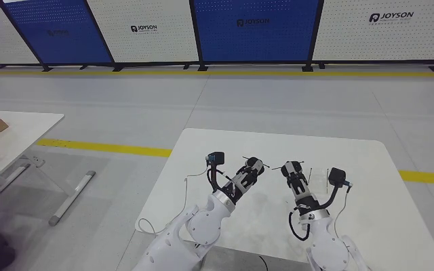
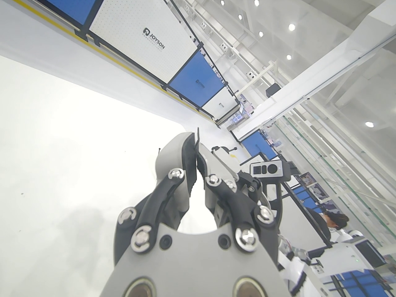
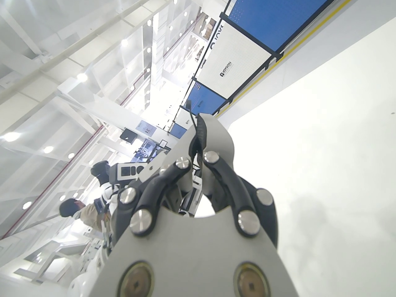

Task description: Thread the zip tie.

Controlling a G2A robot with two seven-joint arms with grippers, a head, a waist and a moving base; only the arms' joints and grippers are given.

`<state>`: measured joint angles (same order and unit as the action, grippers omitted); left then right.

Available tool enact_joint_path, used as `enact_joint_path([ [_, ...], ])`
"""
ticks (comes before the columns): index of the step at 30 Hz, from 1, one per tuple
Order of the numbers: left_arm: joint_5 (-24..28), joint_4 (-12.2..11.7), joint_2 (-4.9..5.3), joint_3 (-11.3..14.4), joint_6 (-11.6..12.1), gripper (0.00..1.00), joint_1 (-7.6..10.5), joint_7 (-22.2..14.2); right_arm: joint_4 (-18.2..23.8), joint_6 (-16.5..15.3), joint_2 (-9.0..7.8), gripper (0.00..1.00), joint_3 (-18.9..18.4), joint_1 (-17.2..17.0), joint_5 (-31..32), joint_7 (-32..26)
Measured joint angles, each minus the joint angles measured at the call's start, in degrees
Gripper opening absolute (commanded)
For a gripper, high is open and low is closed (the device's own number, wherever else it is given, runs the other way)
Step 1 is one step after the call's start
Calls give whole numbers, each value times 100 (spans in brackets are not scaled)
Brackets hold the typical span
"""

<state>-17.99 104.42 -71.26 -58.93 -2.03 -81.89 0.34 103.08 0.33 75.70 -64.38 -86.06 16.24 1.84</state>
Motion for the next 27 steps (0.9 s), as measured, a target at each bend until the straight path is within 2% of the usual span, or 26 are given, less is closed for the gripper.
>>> enact_joint_path([
  [11, 0, 0, 0, 0, 0, 0, 0, 0, -89, -79, 57, 0, 50, 65, -4, 157],
  [27, 0, 0, 0, 0, 0, 0, 0, 0, -154, -122, 102, 0, 55, 100, 80, 61],
])
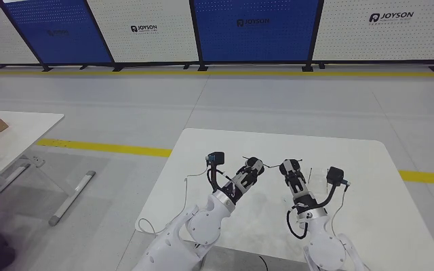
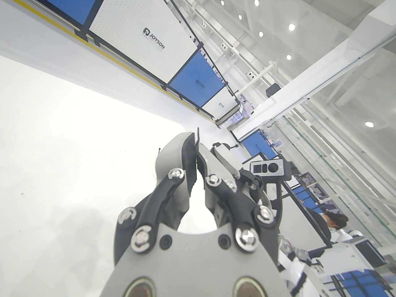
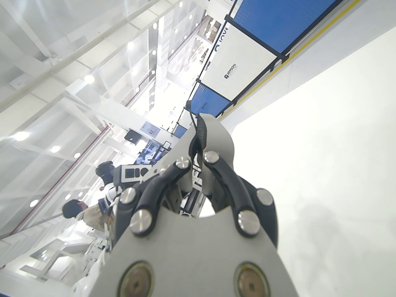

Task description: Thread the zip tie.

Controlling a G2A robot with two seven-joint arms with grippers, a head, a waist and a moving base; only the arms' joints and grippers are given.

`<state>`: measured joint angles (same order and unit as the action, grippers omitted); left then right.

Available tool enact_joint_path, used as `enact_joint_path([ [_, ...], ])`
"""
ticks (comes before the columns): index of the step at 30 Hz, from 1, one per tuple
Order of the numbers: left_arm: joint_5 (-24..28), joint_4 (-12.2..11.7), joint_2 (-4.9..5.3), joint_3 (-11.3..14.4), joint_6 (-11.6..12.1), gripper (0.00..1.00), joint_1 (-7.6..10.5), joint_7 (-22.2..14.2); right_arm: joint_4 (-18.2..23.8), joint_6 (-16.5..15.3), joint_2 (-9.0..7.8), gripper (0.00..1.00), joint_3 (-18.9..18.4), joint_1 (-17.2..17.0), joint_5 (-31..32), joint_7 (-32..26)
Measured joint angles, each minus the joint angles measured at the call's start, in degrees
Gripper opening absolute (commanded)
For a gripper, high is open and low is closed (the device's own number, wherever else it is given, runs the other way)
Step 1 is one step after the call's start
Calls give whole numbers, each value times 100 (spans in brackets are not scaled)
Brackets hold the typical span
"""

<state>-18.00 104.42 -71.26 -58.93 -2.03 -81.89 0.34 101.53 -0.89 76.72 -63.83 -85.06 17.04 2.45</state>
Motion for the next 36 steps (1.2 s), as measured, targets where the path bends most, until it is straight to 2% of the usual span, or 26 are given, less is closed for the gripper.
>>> enact_joint_path([
  [36, 0, 0, 0, 0, 0, 0, 0, 0, -37, -122, 95, 0, -51, -47, 78, 94],
])
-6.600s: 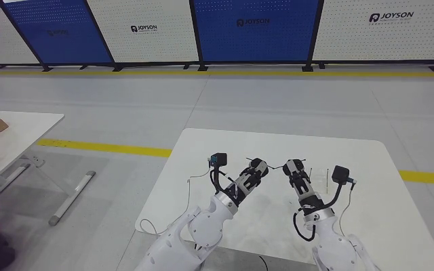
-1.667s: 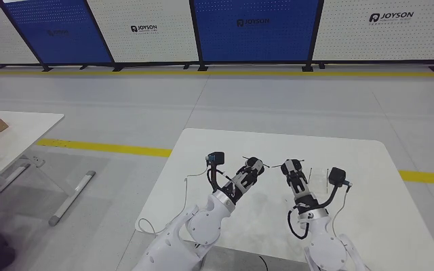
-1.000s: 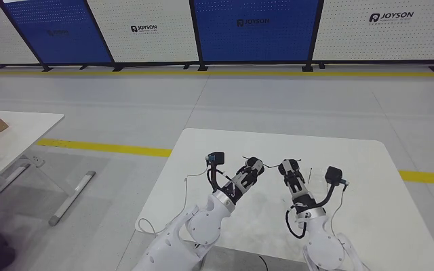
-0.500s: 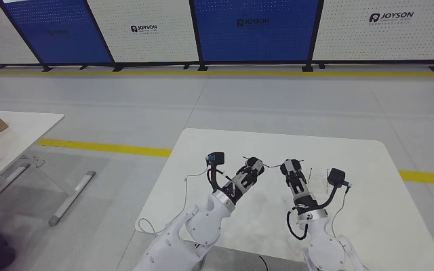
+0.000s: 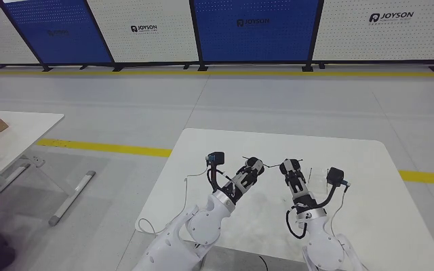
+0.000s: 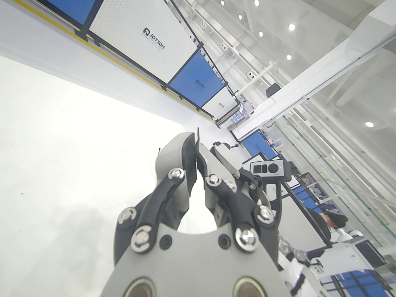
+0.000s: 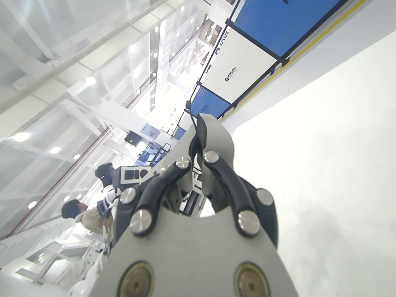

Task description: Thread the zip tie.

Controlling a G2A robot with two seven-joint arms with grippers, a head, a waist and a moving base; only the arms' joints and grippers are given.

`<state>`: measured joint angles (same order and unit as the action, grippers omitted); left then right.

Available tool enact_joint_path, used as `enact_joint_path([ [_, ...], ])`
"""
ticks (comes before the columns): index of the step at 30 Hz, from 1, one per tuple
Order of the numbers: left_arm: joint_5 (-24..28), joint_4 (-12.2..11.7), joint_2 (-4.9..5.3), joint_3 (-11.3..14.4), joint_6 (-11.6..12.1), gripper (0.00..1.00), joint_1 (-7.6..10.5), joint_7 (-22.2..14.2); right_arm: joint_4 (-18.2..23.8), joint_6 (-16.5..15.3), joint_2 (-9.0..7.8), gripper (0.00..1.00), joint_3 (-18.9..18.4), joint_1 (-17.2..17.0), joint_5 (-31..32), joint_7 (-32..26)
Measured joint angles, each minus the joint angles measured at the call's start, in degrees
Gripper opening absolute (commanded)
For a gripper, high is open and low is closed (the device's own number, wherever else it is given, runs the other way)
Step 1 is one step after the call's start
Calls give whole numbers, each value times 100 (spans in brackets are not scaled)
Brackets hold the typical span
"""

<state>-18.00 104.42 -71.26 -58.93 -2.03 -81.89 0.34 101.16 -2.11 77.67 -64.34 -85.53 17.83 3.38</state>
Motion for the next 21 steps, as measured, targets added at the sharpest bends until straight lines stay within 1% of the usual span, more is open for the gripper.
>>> enact_joint_path([
  [4, 0, 0, 0, 0, 0, 0, 0, 0, 9, 0, 5, 0, -13, -14, 31, -20],
  [15, 0, 0, 0, 0, 0, 0, 0, 0, -163, 90, 57, 0, 93, 131, 88, -29],
  [21, 0, 0, 0, 0, 0, 0, 0, 0, -102, 26, 68, 0, 39, 72, 16, 21],
])
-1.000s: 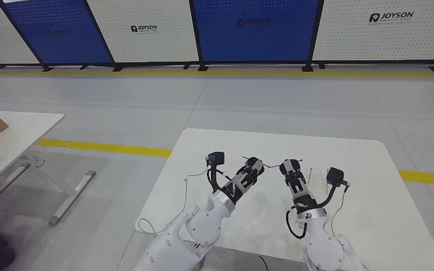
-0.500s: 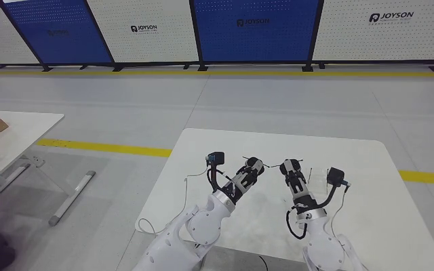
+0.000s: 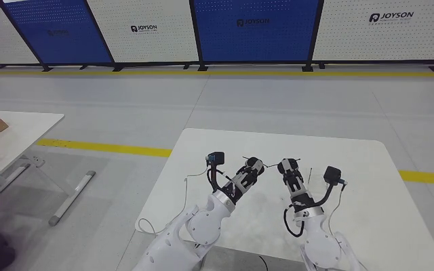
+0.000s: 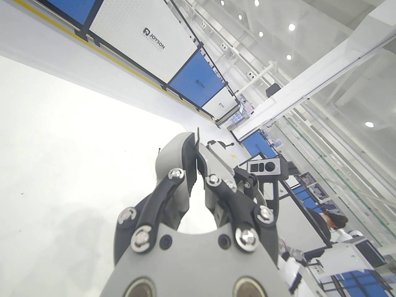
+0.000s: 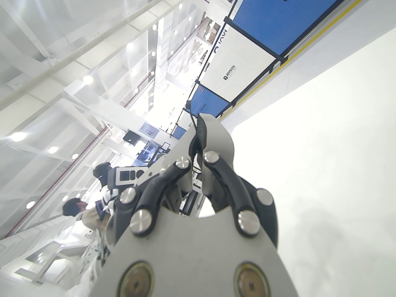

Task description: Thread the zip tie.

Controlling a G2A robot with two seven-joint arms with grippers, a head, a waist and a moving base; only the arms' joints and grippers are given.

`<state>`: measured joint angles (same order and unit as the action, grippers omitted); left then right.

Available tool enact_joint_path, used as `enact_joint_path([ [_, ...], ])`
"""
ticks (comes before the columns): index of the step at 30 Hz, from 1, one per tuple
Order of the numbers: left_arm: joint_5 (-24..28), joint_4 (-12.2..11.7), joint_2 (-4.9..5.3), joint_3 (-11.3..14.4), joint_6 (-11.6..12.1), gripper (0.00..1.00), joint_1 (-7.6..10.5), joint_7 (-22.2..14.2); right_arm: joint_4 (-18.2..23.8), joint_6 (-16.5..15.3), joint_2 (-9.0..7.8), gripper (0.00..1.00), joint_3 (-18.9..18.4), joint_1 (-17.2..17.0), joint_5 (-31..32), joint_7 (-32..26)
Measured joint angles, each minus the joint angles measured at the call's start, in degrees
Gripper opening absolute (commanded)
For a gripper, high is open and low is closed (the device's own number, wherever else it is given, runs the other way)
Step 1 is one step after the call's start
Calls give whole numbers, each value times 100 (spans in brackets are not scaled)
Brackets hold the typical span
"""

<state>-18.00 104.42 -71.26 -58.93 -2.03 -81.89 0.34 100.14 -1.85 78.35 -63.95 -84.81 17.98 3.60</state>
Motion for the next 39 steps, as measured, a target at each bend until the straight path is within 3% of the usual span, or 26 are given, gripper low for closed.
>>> enact_joint_path([
  [20, 0, 0, 0, 0, 0, 0, 0, 0, -13, 23, 43, 0, 48, -11, 91, -102],
  [34, 0, 0, 0, 0, 0, 0, 0, 0, -433, -543, 135, 0, 178, 66, -690, -64],
  [39, 0, 0, 0, 0, 0, 0, 0, 0, -509, -895, 169, 0, 167, 63, -1044, 59],
])
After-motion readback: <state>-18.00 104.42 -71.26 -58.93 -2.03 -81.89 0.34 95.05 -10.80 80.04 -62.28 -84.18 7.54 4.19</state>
